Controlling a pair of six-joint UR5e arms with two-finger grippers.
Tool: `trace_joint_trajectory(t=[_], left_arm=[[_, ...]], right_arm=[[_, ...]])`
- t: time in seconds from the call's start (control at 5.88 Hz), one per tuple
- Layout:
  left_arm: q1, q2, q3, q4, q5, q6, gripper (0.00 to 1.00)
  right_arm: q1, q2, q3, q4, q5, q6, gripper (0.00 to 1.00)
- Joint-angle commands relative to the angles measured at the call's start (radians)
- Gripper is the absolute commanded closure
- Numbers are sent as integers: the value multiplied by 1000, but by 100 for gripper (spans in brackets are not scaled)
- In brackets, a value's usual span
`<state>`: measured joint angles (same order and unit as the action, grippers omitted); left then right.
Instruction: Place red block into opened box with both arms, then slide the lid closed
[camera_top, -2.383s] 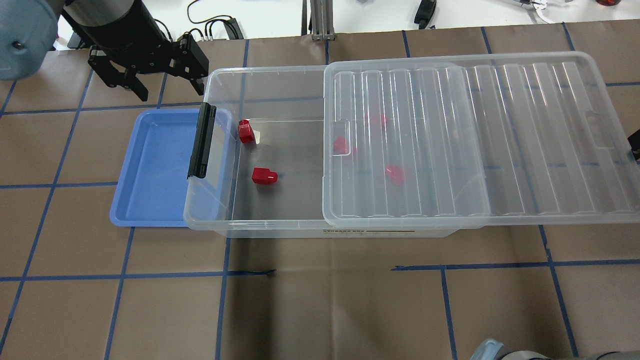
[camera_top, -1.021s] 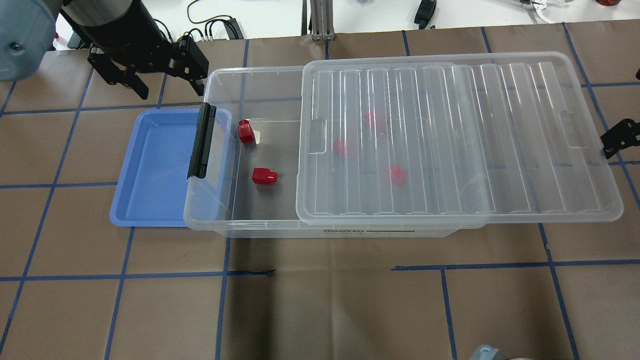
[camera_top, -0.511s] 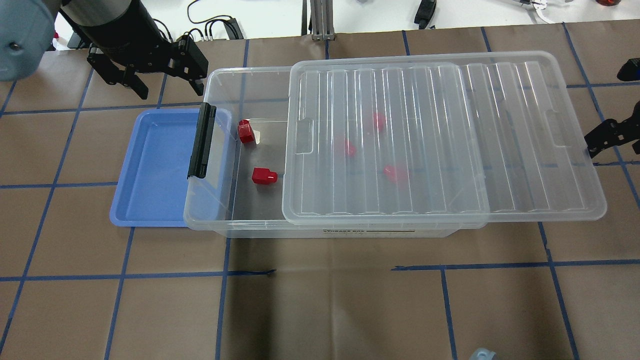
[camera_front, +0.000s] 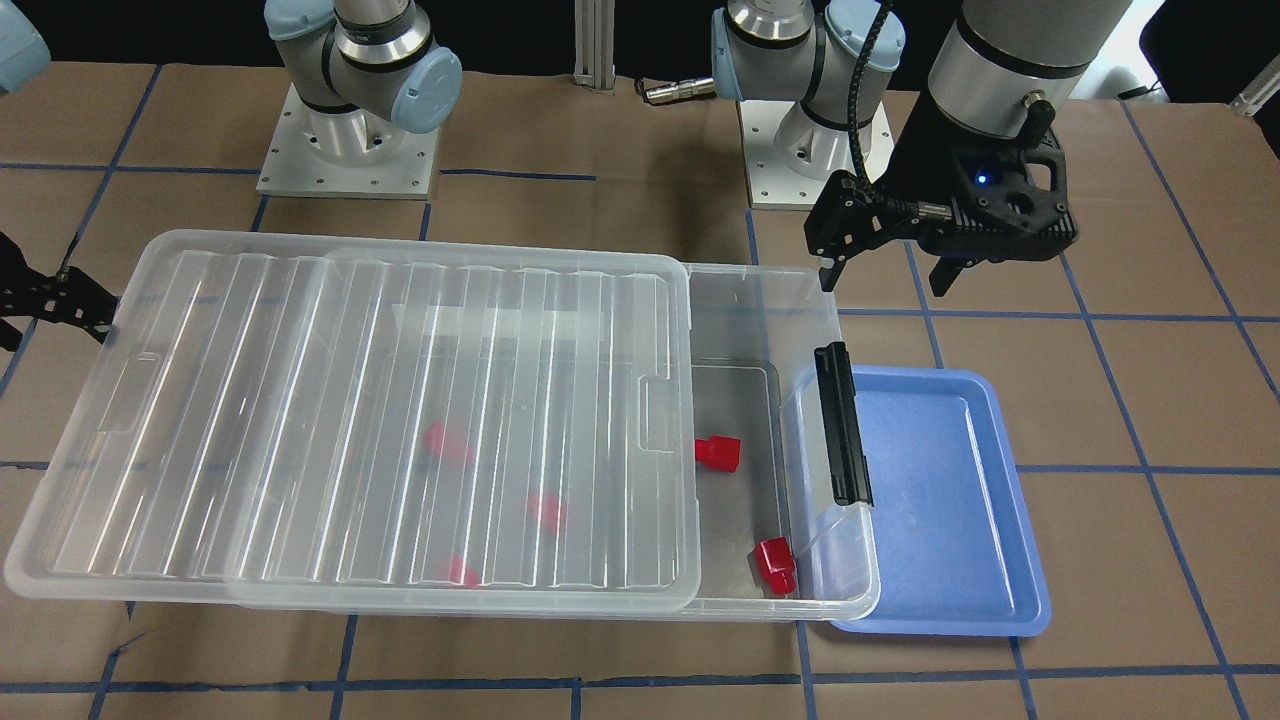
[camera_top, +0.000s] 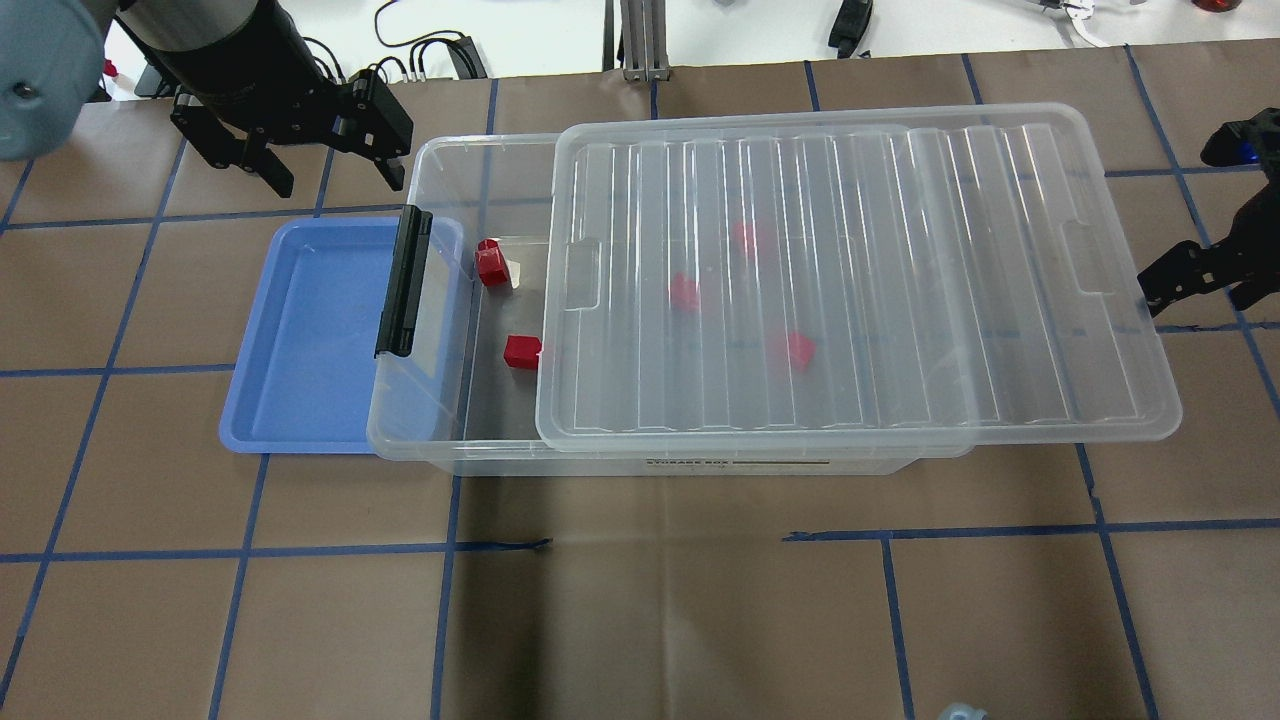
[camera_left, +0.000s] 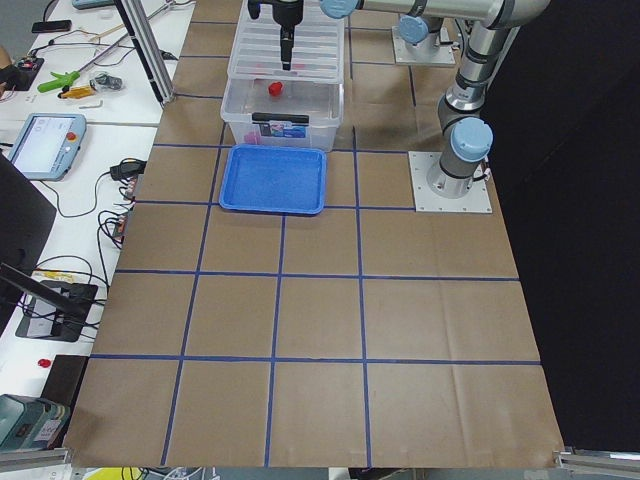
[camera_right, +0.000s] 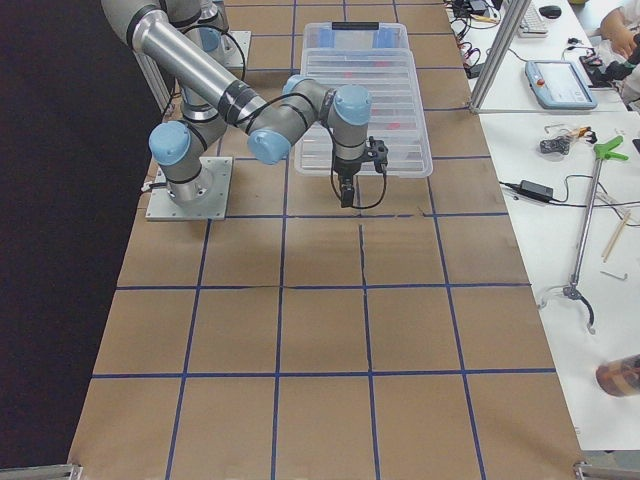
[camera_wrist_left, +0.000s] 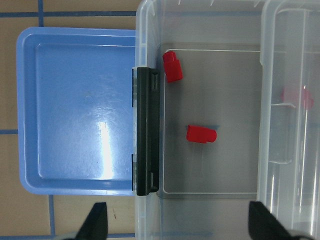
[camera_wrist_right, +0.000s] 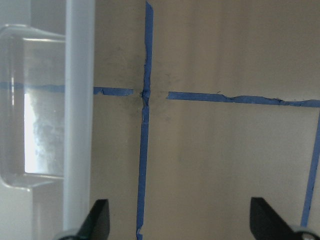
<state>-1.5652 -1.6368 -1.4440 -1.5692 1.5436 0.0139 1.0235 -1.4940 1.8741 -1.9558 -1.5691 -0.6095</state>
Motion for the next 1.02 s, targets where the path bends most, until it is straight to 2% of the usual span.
trace_joint_trajectory(t=[0.0, 0.85], left_arm=[[2, 0, 0, 0, 0, 5, 2], [5, 2, 1, 0, 0, 5, 2]], right_arm=[[21, 0, 0, 0, 6, 10, 0], [98, 0, 2, 2, 11, 92, 0]])
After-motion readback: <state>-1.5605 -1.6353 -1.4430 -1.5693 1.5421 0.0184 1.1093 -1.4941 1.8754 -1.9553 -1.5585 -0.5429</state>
